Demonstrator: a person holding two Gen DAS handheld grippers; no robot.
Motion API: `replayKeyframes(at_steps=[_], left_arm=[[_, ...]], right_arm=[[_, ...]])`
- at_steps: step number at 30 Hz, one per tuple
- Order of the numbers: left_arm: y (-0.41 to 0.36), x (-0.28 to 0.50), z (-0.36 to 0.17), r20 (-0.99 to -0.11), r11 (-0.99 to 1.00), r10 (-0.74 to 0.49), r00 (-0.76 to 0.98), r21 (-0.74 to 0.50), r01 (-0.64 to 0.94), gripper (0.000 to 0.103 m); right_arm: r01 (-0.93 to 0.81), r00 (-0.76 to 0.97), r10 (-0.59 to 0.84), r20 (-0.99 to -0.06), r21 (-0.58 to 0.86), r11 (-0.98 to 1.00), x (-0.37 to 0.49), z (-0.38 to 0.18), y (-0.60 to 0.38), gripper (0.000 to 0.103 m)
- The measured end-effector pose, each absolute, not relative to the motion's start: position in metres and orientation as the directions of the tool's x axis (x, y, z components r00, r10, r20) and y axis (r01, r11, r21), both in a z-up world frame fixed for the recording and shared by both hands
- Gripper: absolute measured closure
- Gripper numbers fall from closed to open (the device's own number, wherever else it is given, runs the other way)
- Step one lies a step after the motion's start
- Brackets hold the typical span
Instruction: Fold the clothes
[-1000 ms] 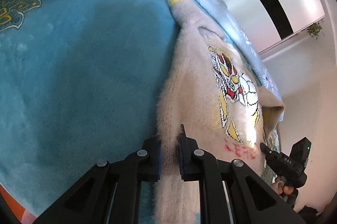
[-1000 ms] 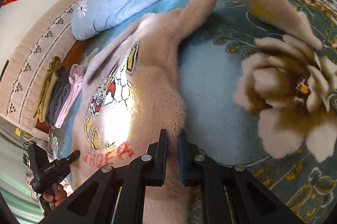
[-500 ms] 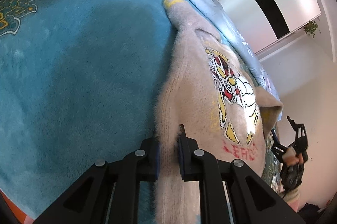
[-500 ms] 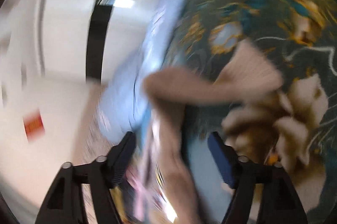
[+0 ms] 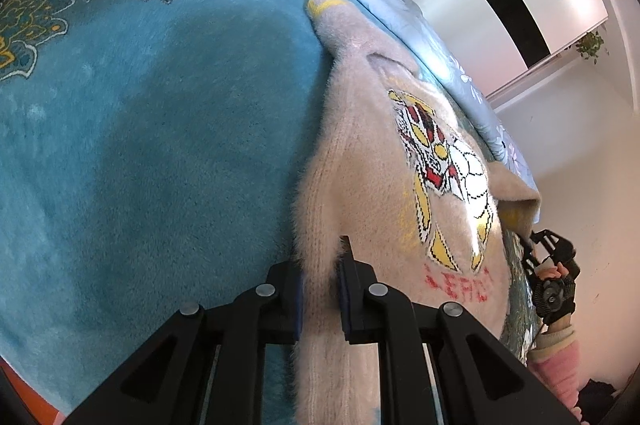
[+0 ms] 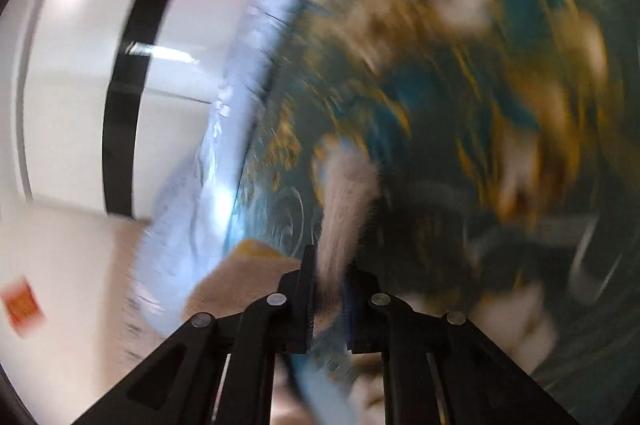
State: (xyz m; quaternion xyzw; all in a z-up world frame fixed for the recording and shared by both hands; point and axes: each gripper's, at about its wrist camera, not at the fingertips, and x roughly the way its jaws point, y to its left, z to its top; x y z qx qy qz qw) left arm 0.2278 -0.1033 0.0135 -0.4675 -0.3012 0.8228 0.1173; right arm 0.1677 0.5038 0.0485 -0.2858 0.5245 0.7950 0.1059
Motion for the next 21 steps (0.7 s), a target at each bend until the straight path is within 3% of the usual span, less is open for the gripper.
replayKeyframes(at_steps=[4, 6, 12, 16, 18, 20, 21], left_arm=[[-0.102, 0.227, 0.014, -0.701, -0.795, 0.475, -0.532, -0.601, 0.082, 0.090], [-0.102, 0.227, 0.014, -0.703, -0.797, 0.476, -0.529, -0.599, 0.078, 0.090], [-0.107, 0.225, 0.015, -0.706, -0.798, 0.481, -0.520, -0.598, 0.073, 0.090], [-0.113, 0.226, 0.025, -0.709, -0.812, 0.473, -0.524, -0.581, 0.052, 0.085], [-0.116, 0.227, 0.034, -0.712, -0.826, 0.456, -0.534, -0.562, 0.046, 0.078], [-0.119, 0.225, 0.050, -0.709, -0.843, 0.435, -0.555, -0.538, 0.027, 0.073], [-0.119, 0.221, 0.059, -0.709, -0.853, 0.422, -0.565, -0.521, 0.017, 0.070]], right_arm=[[-0.456, -0.827, 0.110, -0.551, 0.544, -0.705, 0.169, 0.099, 0.523, 0.093], [-0.462, -0.809, 0.159, -0.567, 0.444, -0.768, 0.165, 0.106, 0.530, 0.093], [-0.550, -0.696, 0.206, -0.688, 0.326, -0.769, 0.145, 0.070, 0.534, 0.093], [-0.544, -0.707, 0.178, -0.685, 0.366, -0.755, 0.148, 0.066, 0.539, 0.088], [-0.545, -0.726, 0.184, -0.663, 0.391, -0.742, 0.153, 0.076, 0.541, 0.080], [-0.573, -0.720, 0.236, -0.653, 0.367, -0.733, 0.162, 0.092, 0.534, 0.051], [-0.587, -0.715, 0.263, -0.648, 0.352, -0.729, 0.166, 0.101, 0.528, 0.050]])
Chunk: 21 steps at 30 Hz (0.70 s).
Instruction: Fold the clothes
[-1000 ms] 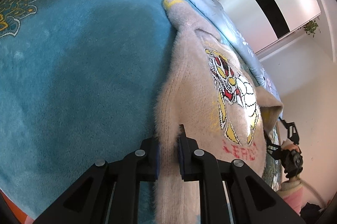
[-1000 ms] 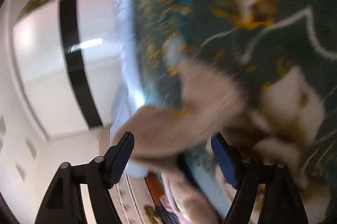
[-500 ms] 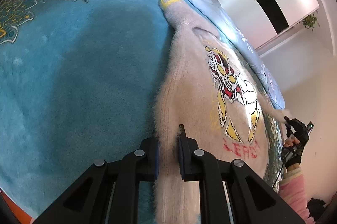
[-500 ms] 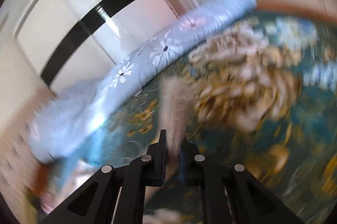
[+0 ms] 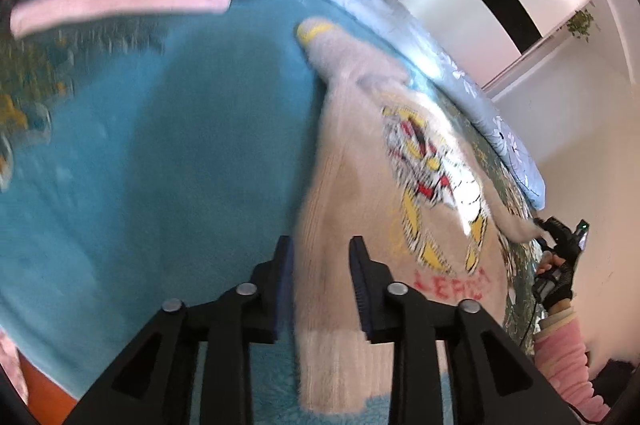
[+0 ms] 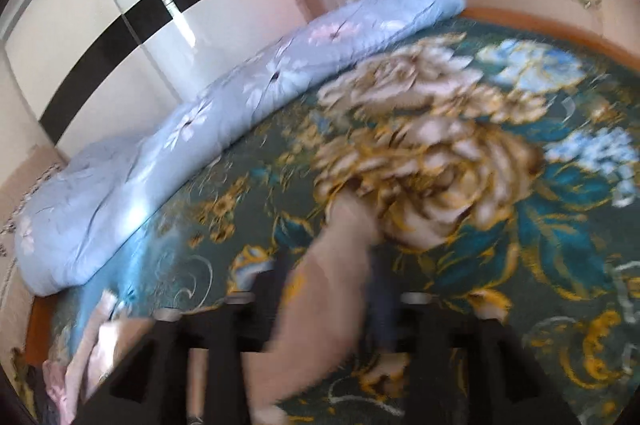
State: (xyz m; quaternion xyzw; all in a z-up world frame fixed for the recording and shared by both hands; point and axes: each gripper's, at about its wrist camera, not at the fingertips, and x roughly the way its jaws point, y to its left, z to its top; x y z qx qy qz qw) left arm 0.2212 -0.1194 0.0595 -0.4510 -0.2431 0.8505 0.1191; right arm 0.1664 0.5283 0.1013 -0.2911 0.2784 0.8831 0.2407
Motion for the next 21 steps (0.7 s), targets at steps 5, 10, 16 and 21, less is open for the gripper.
replayKeyframes(at_steps=[5, 10, 16, 21], left_arm=[[-0.090, 0.175, 0.108, -0.736, -0.923, 0.338, -0.587, -0.380, -0.055, 0.062], [-0.039, 0.122, 0.137, -0.751, -0.972, 0.233, -0.618, -0.202, -0.122, 0.049], [0.013, 0.065, 0.123, -0.790, -0.990, 0.094, -0.606, -0.008, -0.143, 0.046], [0.058, 0.020, 0.088, -0.819, -0.957, -0.051, -0.572, 0.203, -0.205, 0.046]], right_arm=[[-0.492, -0.771, 0.148, -0.620, 0.431, -0.756, 0.164, 0.130, 0.473, 0.040], [-0.257, -0.756, -0.232, -0.612, 0.604, -0.754, 0.148, 0.119, 0.387, 0.032], [0.015, -0.717, -0.412, -0.562, 0.579, -0.815, 0.138, 0.095, 0.319, 0.015], [-0.003, -0.741, -0.432, -0.513, 0.647, -0.762, 0.130, 0.079, 0.334, 0.000]])
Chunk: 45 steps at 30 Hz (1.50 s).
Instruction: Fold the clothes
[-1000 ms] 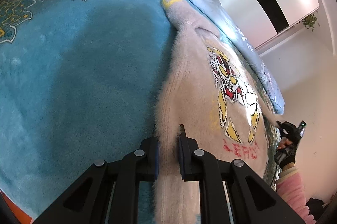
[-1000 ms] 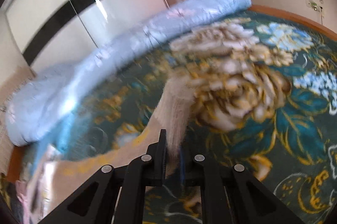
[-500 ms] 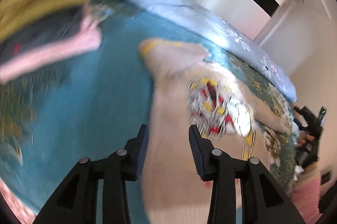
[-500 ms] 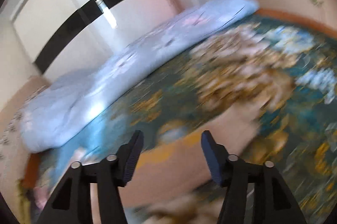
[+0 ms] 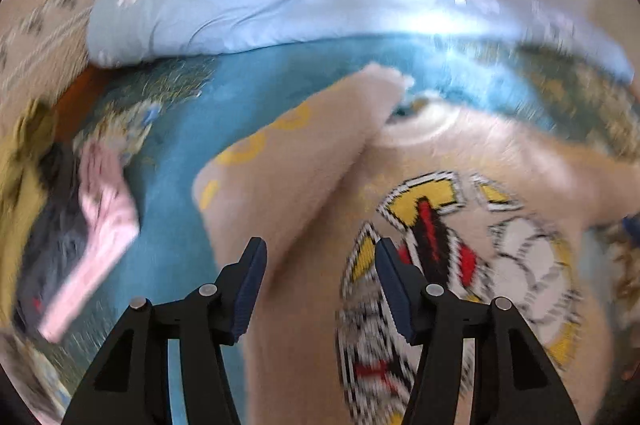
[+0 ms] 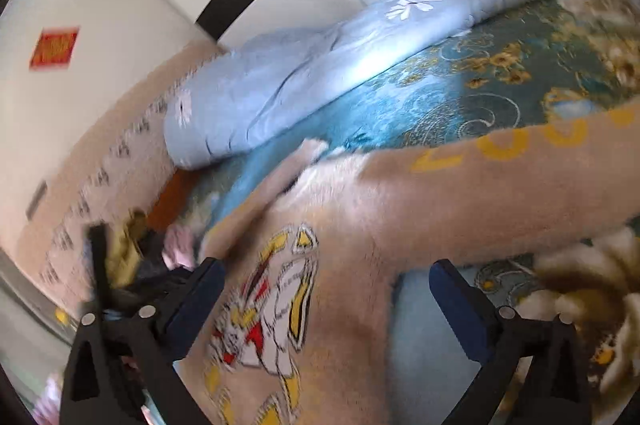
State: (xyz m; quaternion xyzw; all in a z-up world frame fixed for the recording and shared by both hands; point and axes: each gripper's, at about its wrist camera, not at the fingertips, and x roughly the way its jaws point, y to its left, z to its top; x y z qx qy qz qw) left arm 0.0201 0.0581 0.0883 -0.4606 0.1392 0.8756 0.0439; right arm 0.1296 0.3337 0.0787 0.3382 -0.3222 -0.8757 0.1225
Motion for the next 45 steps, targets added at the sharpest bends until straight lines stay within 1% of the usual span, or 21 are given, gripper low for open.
replayKeyframes(at_steps=[3, 5, 7, 10, 14, 15, 16, 17, 18, 20, 21, 24, 26, 29, 33, 36, 39, 42, 43, 44, 45], left_arm=[[0.082, -0.009, 0.070, -0.804, -0.922, -0.127, -0.581, 0.312, -0.231, 0.046], [0.091, -0.026, 0.062, -0.803, -0.914, -0.148, -0.578, 0.334, -0.230, 0.046], [0.102, -0.045, 0.052, -0.787, -0.890, -0.192, -0.587, 0.392, -0.233, 0.046], [0.113, -0.062, 0.042, -0.742, -0.836, -0.288, -0.606, 0.503, -0.219, 0.046], [0.117, -0.072, 0.033, -0.675, -0.773, -0.375, -0.636, 0.606, -0.188, 0.047], [0.117, -0.071, 0.034, -0.670, -0.772, -0.374, -0.641, 0.609, -0.186, 0.060], [0.117, -0.069, 0.034, -0.666, -0.770, -0.374, -0.646, 0.611, -0.183, 0.085], [0.116, -0.068, 0.036, -0.659, -0.772, -0.377, -0.651, 0.612, -0.172, 0.091], [0.112, -0.066, 0.042, -0.649, -0.784, -0.380, -0.659, 0.604, -0.142, 0.091], [0.101, -0.062, 0.058, -0.646, -0.828, -0.352, -0.677, 0.553, -0.097, 0.092], [0.089, -0.060, 0.073, -0.647, -0.865, -0.320, -0.692, 0.497, -0.064, 0.092], [0.049, -0.039, 0.122, -0.634, -0.954, -0.214, -0.743, 0.299, 0.019, 0.093], [0.012, -0.016, 0.154, -0.608, -0.987, -0.146, -0.781, 0.138, 0.077, 0.093], [-0.040, 0.014, 0.171, -0.590, -0.991, -0.083, -0.803, -0.032, 0.126, 0.093], [-0.106, 0.057, 0.153, -0.582, -0.966, -0.112, -0.806, -0.125, 0.224, 0.093], [-0.148, 0.079, 0.120, -0.638, -0.917, -0.104, -0.763, -0.235, 0.322, 0.093], [-0.179, 0.097, 0.079, -0.687, -0.835, -0.044, -0.725, -0.373, 0.405, 0.092], [-0.196, 0.112, 0.053, -0.715, -0.762, -0.019, -0.699, -0.443, 0.473, 0.086], [-0.200, 0.114, 0.051, -0.710, -0.749, -0.018, -0.704, -0.457, 0.480, 0.082], [-0.203, 0.116, 0.051, -0.705, -0.743, -0.018, -0.709, -0.465, 0.481, 0.082], [-0.205, 0.116, 0.053, -0.705, -0.750, -0.029, -0.709, -0.453, 0.482, 0.077]], right_arm=[[-0.057, -0.749, -0.417, -0.515, 0.677, -0.734, 0.126, 0.070, 0.345, 0.000], [-0.083, -0.746, -0.397, -0.535, 0.666, -0.741, 0.123, 0.066, 0.345, 0.000], [-0.097, -0.727, -0.407, -0.553, 0.669, -0.737, 0.119, 0.059, 0.343, 0.000], [-0.083, -0.676, -0.470, -0.567, 0.692, -0.717, 0.110, 0.049, 0.337, 0.000], [-0.073, -0.651, -0.456, -0.607, 0.648, -0.758, 0.106, 0.046, 0.326, 0.000], [-0.069, -0.651, -0.455, -0.608, 0.644, -0.762, 0.105, 0.046, 0.325, 0.000], [-0.066, -0.652, -0.456, -0.605, 0.645, -0.761, 0.106, 0.047, 0.325, 0.000], [-0.063, -0.654, -0.457, -0.603, 0.646, -0.761, 0.107, 0.047, 0.325, 0.000], [-0.063, -0.652, -0.457, -0.605, 0.644, -0.762, 0.108, 0.047, 0.326, 0.000], [-0.067, -0.648, -0.457, -0.609, 0.643, -0.763, 0.108, 0.045, 0.326, 0.000], [-0.071, -0.645, -0.457, -0.612, 0.644, -0.762, 0.108, 0.044, 0.326, 0.000], [-0.097, -0.644, -0.448, -0.620, 0.648, -0.756, 0.109, 0.043, 0.331, 0.000], [-0.112, -0.647, -0.442, -0.621, 0.651, -0.751, 0.109, 0.042, 0.334, 0.000], [-0.127, -0.651, -0.437, -0.620, 0.657, -0.743, 0.110, 0.042, 0.338, 0.000], [-0.129, -0.648, -0.432, -0.628, 0.649, -0.750, 0.110, 0.041, 0.337, 0.000], [-0.130, -0.639, -0.433, -0.636, 0.644, -0.754, 0.110, 0.040, 0.337, 0.000], [-0.133, -0.640, -0.430, -0.637, 0.643, -0.754, 0.111, 0.039, 0.339, 0.000], [-0.137, -0.643, -0.426, -0.636, 0.643, -0.753, 0.112, 0.038, 0.342, 0.000], [-0.139, -0.643, -0.427, -0.636, 0.645, -0.752, 0.112, 0.038, 0.343, 0.000], [-0.141, -0.644, -0.426, -0.635, 0.646, -0.750, 0.112, 0.038, 0.344, 0.000], [-0.143, -0.644, -0.426, -0.636, 0.647, -0.749, 0.112, 0.038, 0.344, 0.000]])
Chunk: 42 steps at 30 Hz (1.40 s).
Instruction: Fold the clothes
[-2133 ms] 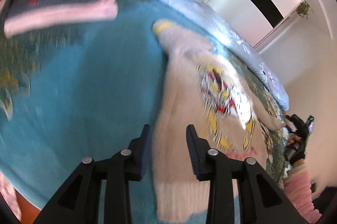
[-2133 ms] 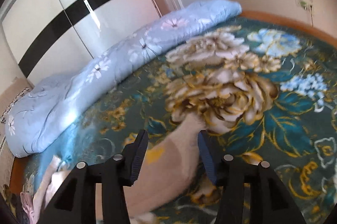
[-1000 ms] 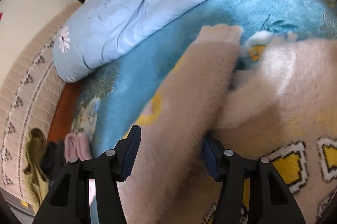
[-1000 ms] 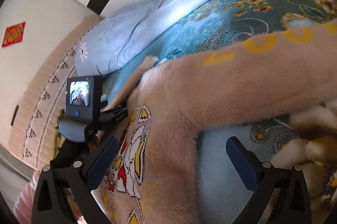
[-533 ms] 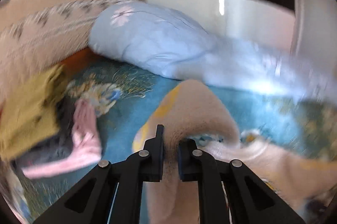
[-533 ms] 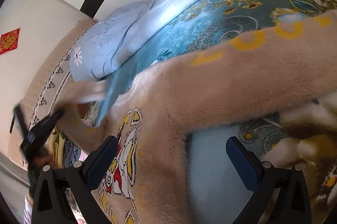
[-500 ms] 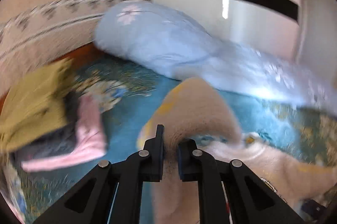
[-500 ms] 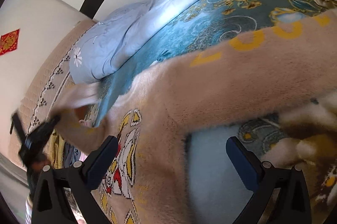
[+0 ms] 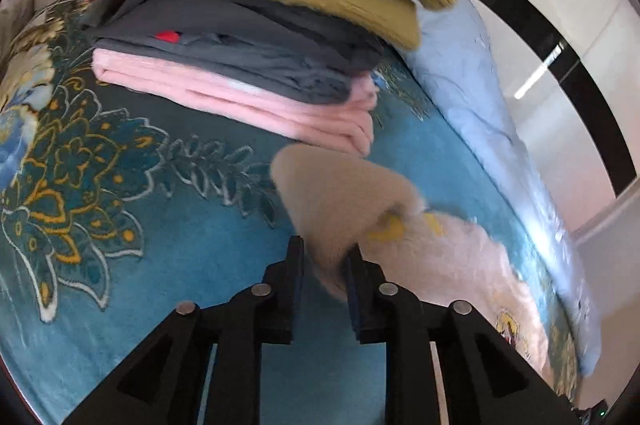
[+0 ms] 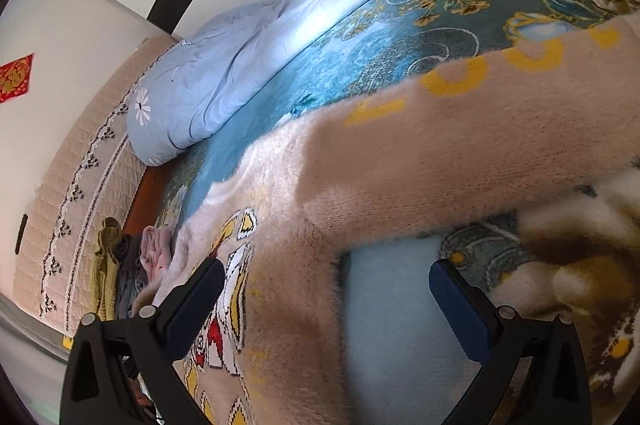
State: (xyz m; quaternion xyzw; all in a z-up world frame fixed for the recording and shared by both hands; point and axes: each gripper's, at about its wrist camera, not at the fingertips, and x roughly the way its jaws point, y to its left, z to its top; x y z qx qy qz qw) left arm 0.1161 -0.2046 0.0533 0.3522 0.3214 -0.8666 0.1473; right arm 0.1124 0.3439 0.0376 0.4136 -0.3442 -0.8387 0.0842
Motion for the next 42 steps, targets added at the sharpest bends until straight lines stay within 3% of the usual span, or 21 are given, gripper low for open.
replayKeyframes(at_steps=[1, 4, 6, 15, 18, 23, 25, 29, 32, 36, 39, 42], left_arm=[[-0.204, 0.114, 0.057, -0.713, -0.770, -0.045, -0.700, -0.422, 0.478, 0.071], [-0.196, 0.106, 0.065, -0.750, -0.841, -0.092, -0.655, -0.294, 0.455, 0.067], [-0.198, 0.107, 0.067, -0.749, -0.845, -0.112, -0.653, -0.274, 0.459, 0.062], [-0.237, 0.139, 0.054, -0.713, -0.692, -0.108, -0.693, -0.447, 0.567, 0.058], [-0.246, 0.150, 0.051, -0.683, -0.646, -0.097, -0.724, -0.510, 0.568, 0.061], [-0.259, 0.155, 0.045, -0.668, -0.597, -0.053, -0.743, -0.575, 0.560, 0.079], [-0.260, 0.154, 0.045, -0.672, -0.598, -0.066, -0.737, -0.565, 0.568, 0.094], [-0.252, 0.150, 0.070, -0.663, -0.670, -0.133, -0.736, -0.488, 0.560, 0.103], [-0.229, 0.140, 0.112, -0.614, -0.773, -0.215, -0.759, -0.368, 0.516, 0.103], [-0.205, 0.136, 0.177, -0.538, -0.873, -0.221, -0.813, -0.263, 0.411, 0.103], [-0.188, 0.136, 0.199, -0.524, -0.891, -0.178, -0.833, -0.274, 0.362, 0.103], [-0.196, 0.135, 0.187, -0.535, -0.862, -0.112, -0.838, -0.368, 0.350, 0.103]], right_arm=[[-0.145, -0.643, -0.425, -0.636, 0.647, -0.748, 0.112, 0.037, 0.344, 0.000], [-0.143, -0.640, -0.420, -0.643, 0.637, -0.757, 0.111, 0.038, 0.342, 0.000], [-0.139, -0.638, -0.418, -0.647, 0.630, -0.764, 0.112, 0.039, 0.340, 0.000], [-0.141, -0.633, -0.414, -0.654, 0.623, -0.770, 0.111, 0.039, 0.339, 0.000], [-0.140, -0.631, -0.409, -0.659, 0.615, -0.776, 0.111, 0.039, 0.338, 0.000], [-0.139, -0.629, -0.403, -0.665, 0.606, -0.784, 0.110, 0.040, 0.337, 0.000], [-0.140, -0.628, -0.404, -0.665, 0.608, -0.782, 0.110, 0.040, 0.337, 0.000], [-0.140, -0.627, -0.405, -0.665, 0.609, -0.781, 0.109, 0.039, 0.338, 0.000], [-0.144, -0.628, -0.408, -0.663, 0.613, -0.777, 0.109, 0.039, 0.339, 0.000], [-0.149, -0.627, -0.414, -0.659, 0.624, -0.767, 0.109, 0.038, 0.341, 0.000], [-0.149, -0.628, -0.423, -0.652, 0.635, -0.758, 0.110, 0.038, 0.343, 0.000], [-0.153, -0.630, -0.429, -0.648, 0.645, -0.749, 0.110, 0.038, 0.345, 0.000]])
